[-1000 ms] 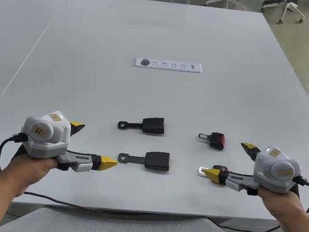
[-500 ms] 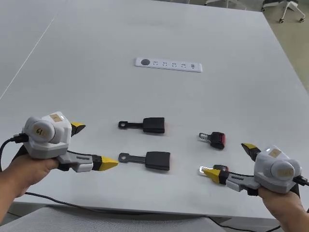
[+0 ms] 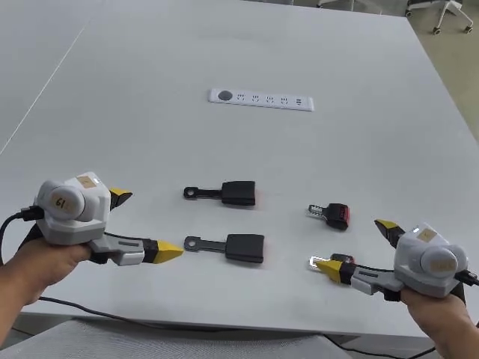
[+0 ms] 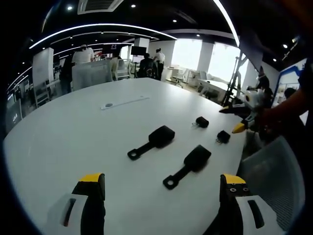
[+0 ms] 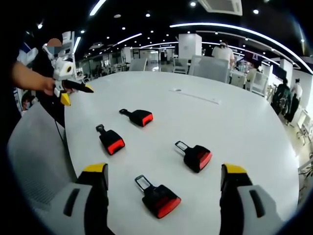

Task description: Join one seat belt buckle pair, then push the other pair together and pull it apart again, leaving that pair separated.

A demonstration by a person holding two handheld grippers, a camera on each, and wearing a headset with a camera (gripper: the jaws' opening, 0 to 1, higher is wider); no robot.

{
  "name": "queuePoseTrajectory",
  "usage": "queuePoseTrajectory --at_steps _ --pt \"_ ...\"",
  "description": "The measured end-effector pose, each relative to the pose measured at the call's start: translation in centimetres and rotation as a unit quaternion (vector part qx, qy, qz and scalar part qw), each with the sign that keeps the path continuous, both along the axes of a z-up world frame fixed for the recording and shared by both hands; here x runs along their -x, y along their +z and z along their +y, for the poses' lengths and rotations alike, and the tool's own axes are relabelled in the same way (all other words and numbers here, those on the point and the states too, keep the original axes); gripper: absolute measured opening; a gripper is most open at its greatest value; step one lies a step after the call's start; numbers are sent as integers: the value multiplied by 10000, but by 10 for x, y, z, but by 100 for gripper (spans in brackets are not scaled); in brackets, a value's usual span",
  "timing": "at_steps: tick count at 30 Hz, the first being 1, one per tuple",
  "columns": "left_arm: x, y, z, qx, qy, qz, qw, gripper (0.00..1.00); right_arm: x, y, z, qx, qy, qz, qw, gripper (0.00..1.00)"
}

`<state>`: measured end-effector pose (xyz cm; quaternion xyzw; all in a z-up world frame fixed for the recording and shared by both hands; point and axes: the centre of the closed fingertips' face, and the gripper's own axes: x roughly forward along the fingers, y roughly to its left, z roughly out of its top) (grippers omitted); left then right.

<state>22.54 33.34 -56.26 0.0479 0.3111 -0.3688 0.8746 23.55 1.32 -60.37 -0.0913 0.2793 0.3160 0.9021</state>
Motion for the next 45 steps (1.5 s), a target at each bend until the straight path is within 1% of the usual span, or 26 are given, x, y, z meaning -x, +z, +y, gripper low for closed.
queuePoseTrajectory --at_steps 7,21,28,32,35,37,45 --pt "1 0 1 -4 0 1 10000 100 2 -1 1 15 29 23 10000 96" --pt "3 -1 2 -25 -16 19 10000 100 1 -2 2 47 72 21 10000 96" --pt "3 -3 2 -26 -27 31 10000 100 2 -2 4 20 86 31 10000 96" --pt "4 -4 0 -39 -53 48 10000 100 2 -4 3 48 97 49 9999 96" --pt "3 -3 -1 -48 -115 -41 9999 99 3 -5 3 38 107 76 9999 96" --pt "3 -4 -3 -36 -132 2 9999 99 5 -6 3 78 137 94 9998 96" --pt "-1 -7 -15 -44 -243 33 9997 99 5 -11 -2 124 203 176 9996 96"
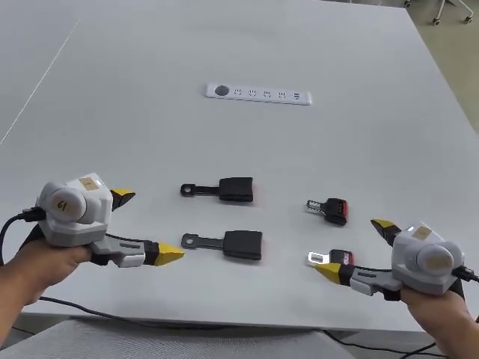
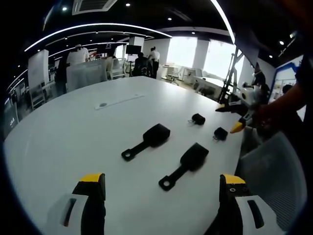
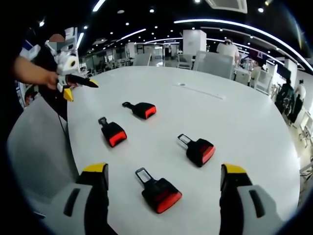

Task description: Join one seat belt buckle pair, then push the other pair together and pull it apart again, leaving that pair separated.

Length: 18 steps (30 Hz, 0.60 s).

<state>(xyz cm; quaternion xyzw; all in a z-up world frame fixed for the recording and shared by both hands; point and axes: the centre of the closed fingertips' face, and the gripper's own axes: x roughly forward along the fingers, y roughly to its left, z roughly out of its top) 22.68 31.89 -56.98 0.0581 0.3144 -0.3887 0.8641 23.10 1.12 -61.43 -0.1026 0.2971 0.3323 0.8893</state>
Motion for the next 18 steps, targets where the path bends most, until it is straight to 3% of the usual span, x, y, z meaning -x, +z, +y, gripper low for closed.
queuePoseTrajectory --at_steps 18 --pt "-11 -12 -34 -110 -422 81 9990 98 2 -20 -9 56 423 319 9986 91"
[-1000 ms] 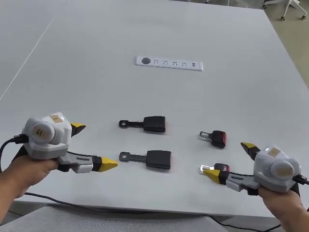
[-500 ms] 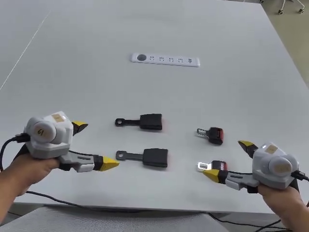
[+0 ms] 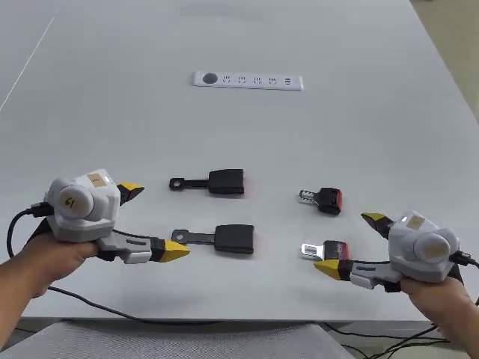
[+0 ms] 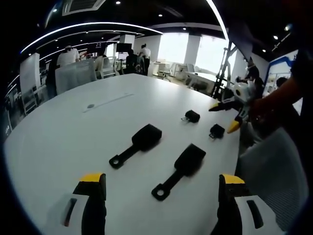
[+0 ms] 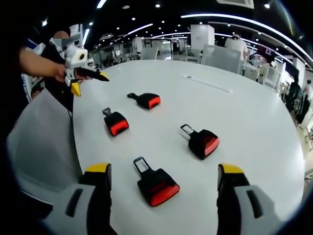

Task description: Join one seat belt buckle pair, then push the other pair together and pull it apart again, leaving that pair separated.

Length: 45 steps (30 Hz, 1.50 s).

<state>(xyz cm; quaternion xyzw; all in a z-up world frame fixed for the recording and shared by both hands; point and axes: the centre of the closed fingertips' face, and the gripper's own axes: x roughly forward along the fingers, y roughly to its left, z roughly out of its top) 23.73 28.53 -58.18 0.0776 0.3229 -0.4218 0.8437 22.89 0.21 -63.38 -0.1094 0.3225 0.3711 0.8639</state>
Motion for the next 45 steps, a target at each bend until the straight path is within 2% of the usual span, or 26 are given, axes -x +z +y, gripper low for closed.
queuePoseTrajectory --at_steps 5,10,14,17,26,29,33,35,36,38,41,44,45 --pt "-1 -5 -9 -59 -137 52 9999 97 0 -4 0 39 220 38 9997 86" --pt "-3 -14 -21 -211 -361 93 9991 96 -1 -11 1 26 396 128 9991 86" --pt "-4 -19 -29 -238 -474 138 9985 95 0 -15 3 -38 513 184 9985 85" --pt "-4 -25 -37 -356 -660 152 9971 93 2 -17 4 -84 635 214 9977 84" --pt "-6 -37 -54 -537 -1089 174 9925 88 4 -32 1 -64 883 391 9953 80" --pt "-7 -41 -59 -576 -1230 162 9906 86 4 -32 0 -96 939 418 9947 78" --pt "-9 -53 -63 -678 -1440 153 9871 85 5 -35 -1 -56 1079 464 9931 77" --pt "-6 -60 -64 -866 -1677 147 9819 82 7 -36 -1 -22 1192 491 9917 75" --pt "-3 -63 -66 -966 -1854 115 9778 80 8 -36 -2 -6 1233 502 9911 74" --pt "-1 -72 -68 -1065 -1985 111 9742 77 7 -37 -4 9 1287 479 9905 74" --pt "-1 -82 -72 -1083 -2058 158 9724 75 9 -36 -4 10 1380 494 9892 72" --pt "1 -87 -76 -1138 -2161 184 9695 69 13 -36 -5 91 1661 445 9851 68" --pt "1 -89 -78 -1146 -2199 187 9686 67 16 -36 -5 101 1661 494 9848 66"
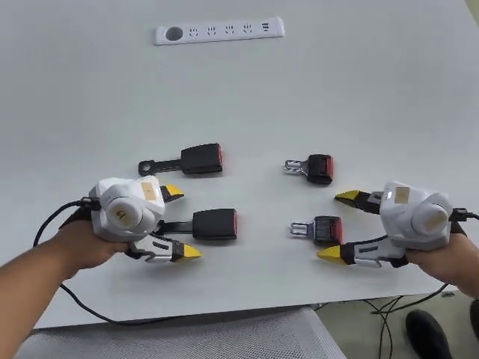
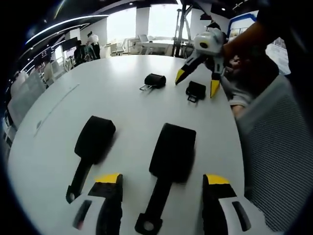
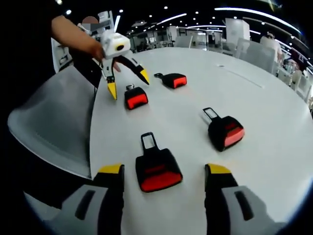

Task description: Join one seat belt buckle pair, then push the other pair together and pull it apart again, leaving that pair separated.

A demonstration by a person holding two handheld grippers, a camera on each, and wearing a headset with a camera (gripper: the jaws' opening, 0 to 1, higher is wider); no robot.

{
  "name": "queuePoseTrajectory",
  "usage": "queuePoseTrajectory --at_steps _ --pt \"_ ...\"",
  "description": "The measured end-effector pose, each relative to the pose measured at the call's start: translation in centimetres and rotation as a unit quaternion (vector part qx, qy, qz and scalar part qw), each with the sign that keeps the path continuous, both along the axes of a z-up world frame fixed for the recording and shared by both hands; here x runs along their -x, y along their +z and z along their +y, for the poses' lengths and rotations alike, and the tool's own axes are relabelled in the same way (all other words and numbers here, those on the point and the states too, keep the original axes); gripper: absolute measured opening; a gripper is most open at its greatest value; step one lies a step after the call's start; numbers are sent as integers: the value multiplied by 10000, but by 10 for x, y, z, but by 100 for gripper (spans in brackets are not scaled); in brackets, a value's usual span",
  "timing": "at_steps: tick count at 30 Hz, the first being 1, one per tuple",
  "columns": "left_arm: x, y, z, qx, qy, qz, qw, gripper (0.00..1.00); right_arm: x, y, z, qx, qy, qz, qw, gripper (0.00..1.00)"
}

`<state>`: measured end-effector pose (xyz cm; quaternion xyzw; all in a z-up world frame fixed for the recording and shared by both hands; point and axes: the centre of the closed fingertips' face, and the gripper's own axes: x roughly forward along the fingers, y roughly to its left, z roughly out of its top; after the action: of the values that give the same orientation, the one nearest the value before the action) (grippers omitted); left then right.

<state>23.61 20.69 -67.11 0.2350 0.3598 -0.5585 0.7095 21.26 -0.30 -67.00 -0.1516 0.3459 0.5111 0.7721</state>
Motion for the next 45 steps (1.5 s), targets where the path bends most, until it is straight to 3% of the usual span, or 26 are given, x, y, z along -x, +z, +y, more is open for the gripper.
queuePoseTrajectory --at_steps 2,3,8,10,11,13,16,17,18,26,34,41,45 --pt "1 -4 -3 -66 -104 11 9999 63 5 1 1 12 91 17 10000 64" --pt "-1 -3 -4 -71 -138 -70 9999 63 6 3 1 -9 127 -11 9999 63" --pt "-7 -2 -12 13 -193 -123 9997 57 12 4 0 -14 230 12 9997 54" --pt "-8 -3 -11 -107 -407 -309 9986 49 17 4 1 -40 374 57 9993 47" --pt "-7 -1 -15 9 -457 -333 9984 48 19 4 1 -9 410 24 9992 44" --pt "-7 -2 -13 -37 -457 -310 9985 47 18 5 1 -28 382 9 9993 42" --pt "3 1 -17 -9 -1069 -405 9934 35 15 4 -2 72 442 -126 9989 36" --pt "-3 4 -18 14 -1017 -555 9933 33 17 6 1 5 527 -97 9986 36" --pt "1 3 -15 -40 -943 -382 9948 33 16 6 1 0 537 -67 9985 35" --pt "5 3 -13 -113 -1033 -400 9938 33 13 5 1 51 823 -35 9966 34" --pt "4 -4 -6 -153 -997 -367 9942 32 9 5 7 -110 718 -60 9973 34" --pt "6 -2 -7 -266 -997 -324 9941 32 4 7 28 -331 746 -147 9966 34" --pt "6 -2 -8 -293 -982 -301 9943 32 3 7 40 -419 795 -85 9959 34"
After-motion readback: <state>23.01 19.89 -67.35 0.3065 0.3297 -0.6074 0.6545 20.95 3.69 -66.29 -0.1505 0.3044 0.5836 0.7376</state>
